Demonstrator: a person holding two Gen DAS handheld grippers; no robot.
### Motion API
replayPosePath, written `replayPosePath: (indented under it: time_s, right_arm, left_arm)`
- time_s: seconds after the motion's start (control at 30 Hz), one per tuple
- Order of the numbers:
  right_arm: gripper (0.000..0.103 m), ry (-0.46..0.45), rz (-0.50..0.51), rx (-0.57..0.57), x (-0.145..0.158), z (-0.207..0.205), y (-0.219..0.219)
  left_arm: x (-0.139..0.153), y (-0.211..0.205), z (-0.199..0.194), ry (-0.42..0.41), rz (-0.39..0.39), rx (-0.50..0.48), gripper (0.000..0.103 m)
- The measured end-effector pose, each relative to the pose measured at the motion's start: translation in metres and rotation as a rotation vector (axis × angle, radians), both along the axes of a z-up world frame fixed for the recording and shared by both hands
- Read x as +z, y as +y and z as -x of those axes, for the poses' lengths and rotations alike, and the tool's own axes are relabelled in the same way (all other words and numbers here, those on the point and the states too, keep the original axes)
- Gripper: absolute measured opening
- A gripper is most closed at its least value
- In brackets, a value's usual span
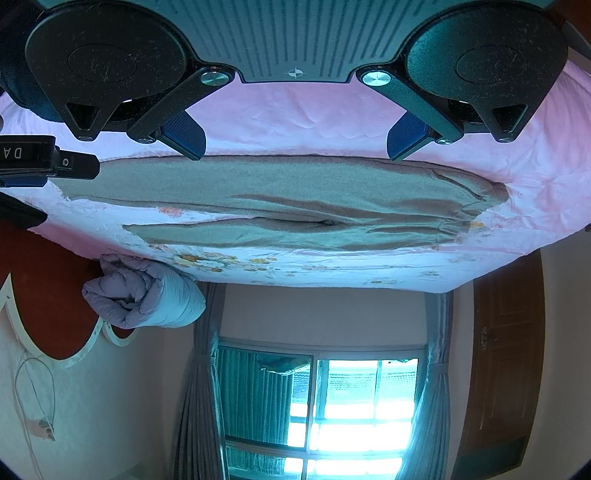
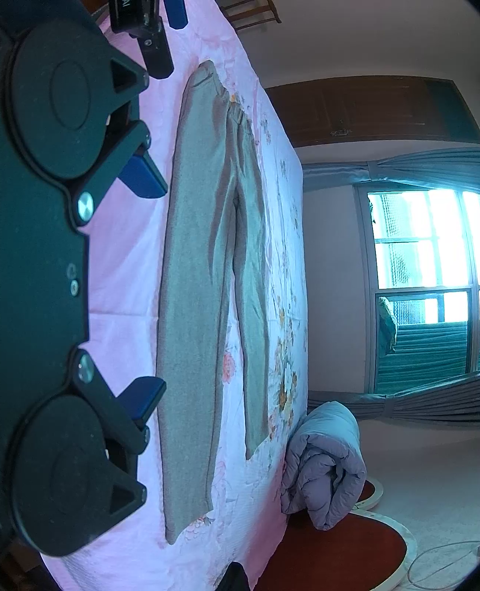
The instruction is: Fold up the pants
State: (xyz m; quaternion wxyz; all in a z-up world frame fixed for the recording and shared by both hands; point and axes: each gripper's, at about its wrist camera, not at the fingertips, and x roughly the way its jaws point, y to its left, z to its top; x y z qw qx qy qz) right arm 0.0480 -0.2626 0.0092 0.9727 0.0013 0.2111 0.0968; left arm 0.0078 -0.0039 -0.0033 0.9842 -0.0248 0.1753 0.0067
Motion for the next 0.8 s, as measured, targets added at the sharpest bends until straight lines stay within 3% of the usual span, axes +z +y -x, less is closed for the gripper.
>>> replayPosePath:
  time_s: [0.8]
  right_arm:
    - [0.097, 0.002, 0.001, -0.001, -0.0013, -0.0002, -0.0014]
  left_arm:
    - [0.0006, 0.0004, -0.0006, 0.001, 0.001, -0.001, 0.103]
